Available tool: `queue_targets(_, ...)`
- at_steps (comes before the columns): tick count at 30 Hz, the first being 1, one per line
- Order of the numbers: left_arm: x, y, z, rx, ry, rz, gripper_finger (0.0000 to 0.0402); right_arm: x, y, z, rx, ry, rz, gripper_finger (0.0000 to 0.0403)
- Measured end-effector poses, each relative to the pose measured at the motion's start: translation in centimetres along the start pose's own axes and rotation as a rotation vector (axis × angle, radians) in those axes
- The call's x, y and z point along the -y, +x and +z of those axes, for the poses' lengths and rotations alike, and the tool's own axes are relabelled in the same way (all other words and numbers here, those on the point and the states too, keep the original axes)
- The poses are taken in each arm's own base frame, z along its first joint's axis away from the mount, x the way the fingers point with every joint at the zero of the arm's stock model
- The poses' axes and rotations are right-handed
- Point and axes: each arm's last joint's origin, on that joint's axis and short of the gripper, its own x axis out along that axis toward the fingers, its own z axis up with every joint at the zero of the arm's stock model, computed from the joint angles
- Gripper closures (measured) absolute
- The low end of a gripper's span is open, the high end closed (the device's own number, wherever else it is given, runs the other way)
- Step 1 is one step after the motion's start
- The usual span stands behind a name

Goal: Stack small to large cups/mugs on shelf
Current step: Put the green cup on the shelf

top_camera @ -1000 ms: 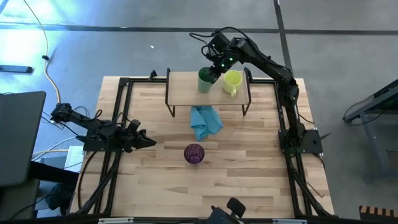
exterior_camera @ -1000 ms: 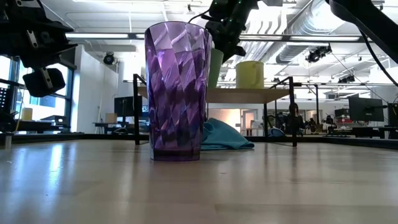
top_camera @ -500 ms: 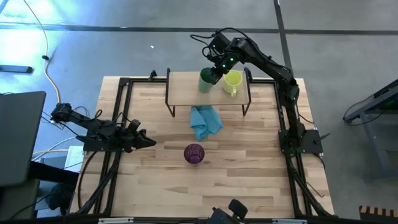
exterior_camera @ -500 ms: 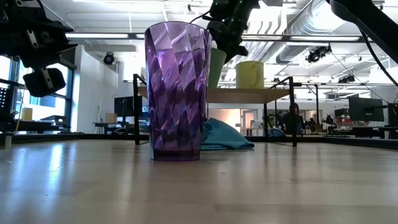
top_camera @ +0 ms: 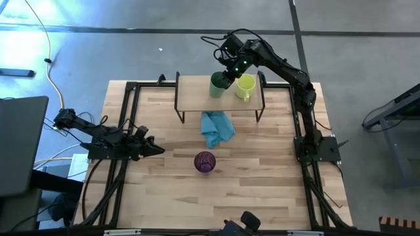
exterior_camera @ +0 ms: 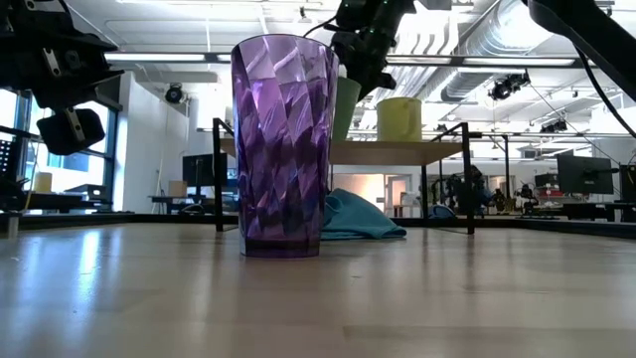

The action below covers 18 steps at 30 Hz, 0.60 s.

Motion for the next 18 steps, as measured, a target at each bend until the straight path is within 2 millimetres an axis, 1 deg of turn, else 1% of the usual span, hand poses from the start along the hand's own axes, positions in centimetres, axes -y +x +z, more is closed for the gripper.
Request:
queue_targets(12, 0.0, 0.0, 0.0, 0.003, 0.016, 0.002, 0.0318, -0.3, -1.3, -0.2, 0.028, -0.015, 0.032, 0.0323)
queue_targets(18, 0.0, 0.0, 0.0, 0.005, 0.018, 0.003, 0.0318, -0.3, -1.4, -0.3, 0.023, -0.011, 0.040, 0.0313)
